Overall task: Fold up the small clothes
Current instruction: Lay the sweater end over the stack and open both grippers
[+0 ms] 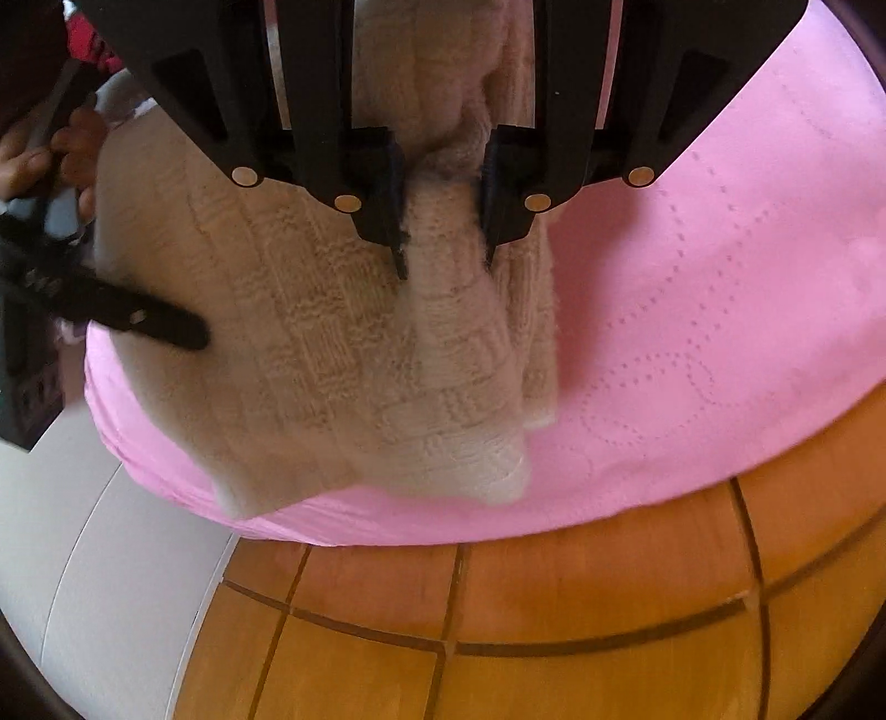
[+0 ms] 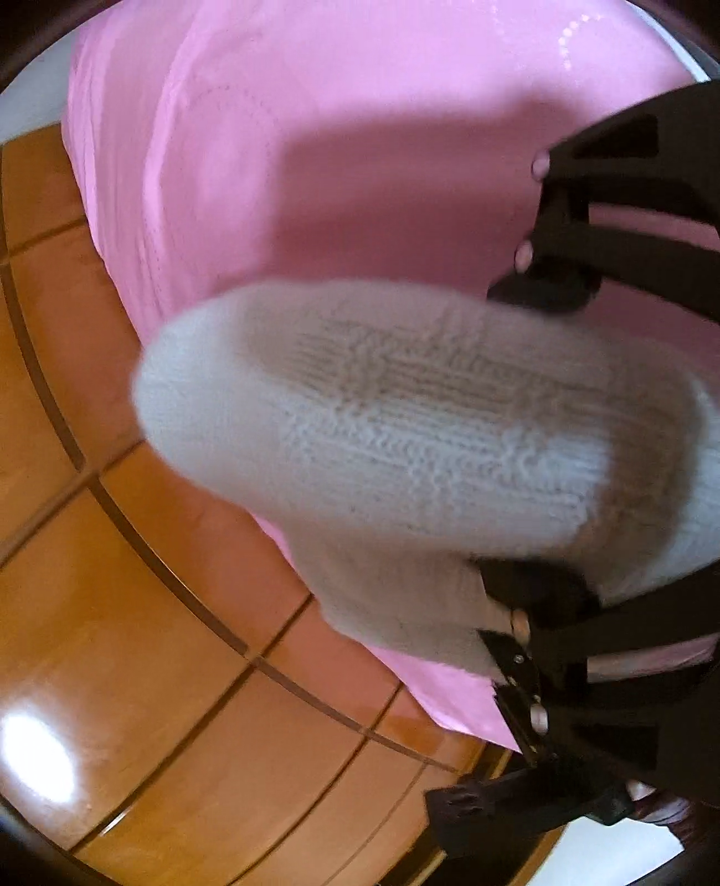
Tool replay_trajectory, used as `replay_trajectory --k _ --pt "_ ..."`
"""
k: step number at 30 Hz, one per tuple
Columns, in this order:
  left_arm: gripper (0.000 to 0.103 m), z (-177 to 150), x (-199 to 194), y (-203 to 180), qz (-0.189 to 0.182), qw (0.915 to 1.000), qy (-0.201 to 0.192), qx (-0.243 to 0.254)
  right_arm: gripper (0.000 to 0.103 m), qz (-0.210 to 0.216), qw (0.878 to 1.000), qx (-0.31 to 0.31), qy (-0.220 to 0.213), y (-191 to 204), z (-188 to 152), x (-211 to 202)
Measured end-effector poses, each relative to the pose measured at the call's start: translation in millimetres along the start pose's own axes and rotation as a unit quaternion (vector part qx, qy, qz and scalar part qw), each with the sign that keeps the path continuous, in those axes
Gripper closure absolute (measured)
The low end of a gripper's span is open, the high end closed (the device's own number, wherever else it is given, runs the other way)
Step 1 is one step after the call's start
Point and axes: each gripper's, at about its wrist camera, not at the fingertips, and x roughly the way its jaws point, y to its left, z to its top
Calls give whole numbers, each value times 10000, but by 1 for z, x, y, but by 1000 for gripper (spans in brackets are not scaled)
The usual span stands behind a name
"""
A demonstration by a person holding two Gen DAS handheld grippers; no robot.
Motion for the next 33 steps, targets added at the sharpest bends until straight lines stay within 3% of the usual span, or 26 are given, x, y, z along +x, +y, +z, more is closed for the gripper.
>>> replay_trajectory --k 2,7,11,15,17,20,21,22,23,24,27,33 --pt "82 2 2 -1 75 10000 -31 -6 20 -288 9992 -173 -212 1 4 -20" --pt "82 -4 -6 -7 352 9993 -125 -15 38 -489 9942 -583 -756 22 18 -63" --pt "82 -5 -1 -12 555 9983 -168 43 52 -429 9933 -939 -511 47 16 -48" --pt "82 -6 4 -9 689 9975 -139 35 49 -979 9870 -1274 65 60 5 9" --pt "82 -5 5 -5 659 9977 -137 -99 47 -1314 9794 -1532 -79 72 -1 25" --pt "82 -9 -1 3 484 9980 -209 -361 45 -1439 9779 -1508 -131 80 -3 25" --pt "79 -9 -3 3 459 9979 -232 -390 45 -1440 9780 -1501 -147 78 -4 20" --pt "68 -11 -8 3 499 9974 -295 -439 45 -1458 9778 -1492 -206 77 -7 15" --pt "43 -12 -10 3 622 9965 -310 -475 43 -1468 9777 -1484 -240 77 -6 11" --pt "36 -15 -15 7 782 9944 -358 -610 37 -1467 9777 -1475 -296 77 -8 5" --pt "33 -22 -21 19 538 9931 -308 -993 28 -1304 9803 -1424 -417 84 -14 -9" --pt "33 -34 -43 19 614 9910 -541 -1060 25 -1377 9762 -1599 -499 99 -38 -27"
